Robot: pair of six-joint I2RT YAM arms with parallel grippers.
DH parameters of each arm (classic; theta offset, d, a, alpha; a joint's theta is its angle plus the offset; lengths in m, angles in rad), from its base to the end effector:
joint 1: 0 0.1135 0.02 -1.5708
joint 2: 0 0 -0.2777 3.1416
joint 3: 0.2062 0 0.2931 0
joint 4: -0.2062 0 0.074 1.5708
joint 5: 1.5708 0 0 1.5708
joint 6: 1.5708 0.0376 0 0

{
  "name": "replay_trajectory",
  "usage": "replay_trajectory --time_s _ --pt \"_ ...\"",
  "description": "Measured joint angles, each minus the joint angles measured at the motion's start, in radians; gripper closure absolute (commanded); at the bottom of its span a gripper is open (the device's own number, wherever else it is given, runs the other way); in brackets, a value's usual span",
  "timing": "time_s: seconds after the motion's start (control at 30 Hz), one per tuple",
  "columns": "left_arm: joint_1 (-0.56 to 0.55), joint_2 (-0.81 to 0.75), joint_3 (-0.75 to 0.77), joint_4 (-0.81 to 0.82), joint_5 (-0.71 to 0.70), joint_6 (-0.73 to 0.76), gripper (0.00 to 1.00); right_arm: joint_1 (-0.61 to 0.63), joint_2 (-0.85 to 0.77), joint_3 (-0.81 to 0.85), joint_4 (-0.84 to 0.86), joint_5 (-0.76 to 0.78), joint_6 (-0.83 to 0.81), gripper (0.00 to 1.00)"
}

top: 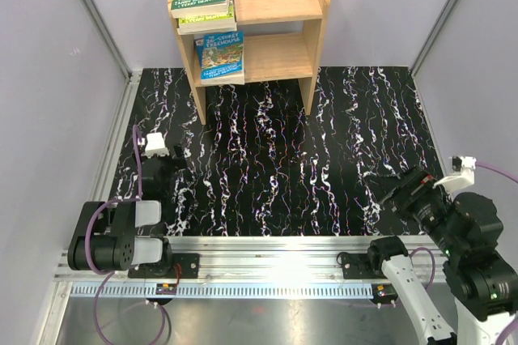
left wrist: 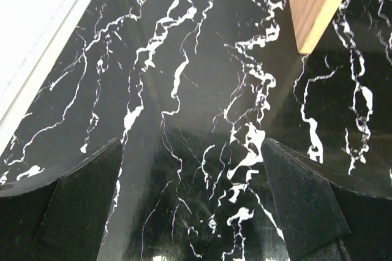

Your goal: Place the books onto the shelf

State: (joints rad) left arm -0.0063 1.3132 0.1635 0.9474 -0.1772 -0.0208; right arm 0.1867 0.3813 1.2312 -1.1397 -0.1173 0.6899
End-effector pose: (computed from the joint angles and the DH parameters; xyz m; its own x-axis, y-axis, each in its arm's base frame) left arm 0.2301 0.0052 0.1224 -0.1974 -0.0192 -0.9801 -0.1706 0.9852 0.0150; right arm 0.0122 0.0068 0.4401 -0.4040 0.5670 -0.7179 -0.0485 0.7704 0.6357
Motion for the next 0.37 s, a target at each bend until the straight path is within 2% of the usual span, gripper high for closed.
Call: replay_trajectory --time_s 0.37 --pt "0.000 0.000 0.001 0.020 -0.010 -0.006 0.01 0.000 0.113 -0.072 0.164 -0.009 0.011 0.00"
